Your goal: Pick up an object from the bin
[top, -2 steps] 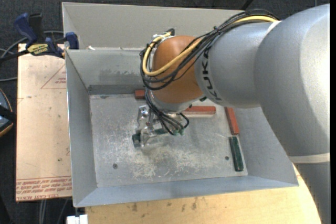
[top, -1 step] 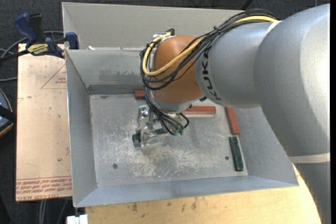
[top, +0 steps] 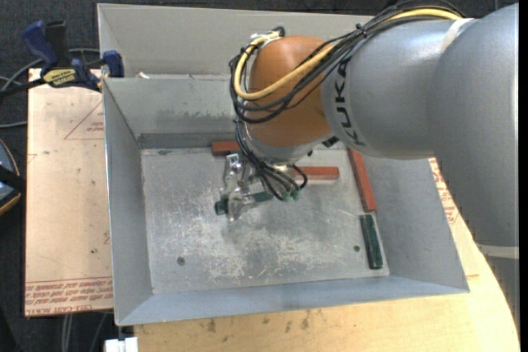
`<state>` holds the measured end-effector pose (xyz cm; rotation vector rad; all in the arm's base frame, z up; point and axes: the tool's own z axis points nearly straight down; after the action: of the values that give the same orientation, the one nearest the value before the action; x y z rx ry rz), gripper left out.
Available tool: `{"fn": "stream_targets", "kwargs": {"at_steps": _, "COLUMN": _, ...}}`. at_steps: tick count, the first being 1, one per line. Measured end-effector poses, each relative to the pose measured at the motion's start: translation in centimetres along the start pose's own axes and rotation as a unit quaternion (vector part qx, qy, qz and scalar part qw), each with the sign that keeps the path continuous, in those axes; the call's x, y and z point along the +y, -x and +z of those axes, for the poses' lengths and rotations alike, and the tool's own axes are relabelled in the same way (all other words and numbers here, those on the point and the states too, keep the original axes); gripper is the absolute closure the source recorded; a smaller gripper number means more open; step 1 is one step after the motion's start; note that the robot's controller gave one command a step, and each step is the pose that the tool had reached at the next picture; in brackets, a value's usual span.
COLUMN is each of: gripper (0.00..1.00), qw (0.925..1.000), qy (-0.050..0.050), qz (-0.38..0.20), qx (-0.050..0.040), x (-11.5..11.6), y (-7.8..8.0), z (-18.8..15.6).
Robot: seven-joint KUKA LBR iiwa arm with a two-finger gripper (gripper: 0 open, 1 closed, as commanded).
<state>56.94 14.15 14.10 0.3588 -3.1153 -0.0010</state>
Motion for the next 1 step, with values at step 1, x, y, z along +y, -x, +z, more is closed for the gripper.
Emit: {"fn": "stream_targets", "kwargs": {"at_steps": 1, "gripper": 1.0, "qw": 1.0, "qy": 0.0, "qz": 0.002, "qx": -0.003, "x": 0.38, "y": 0.52, "z": -5.31}}
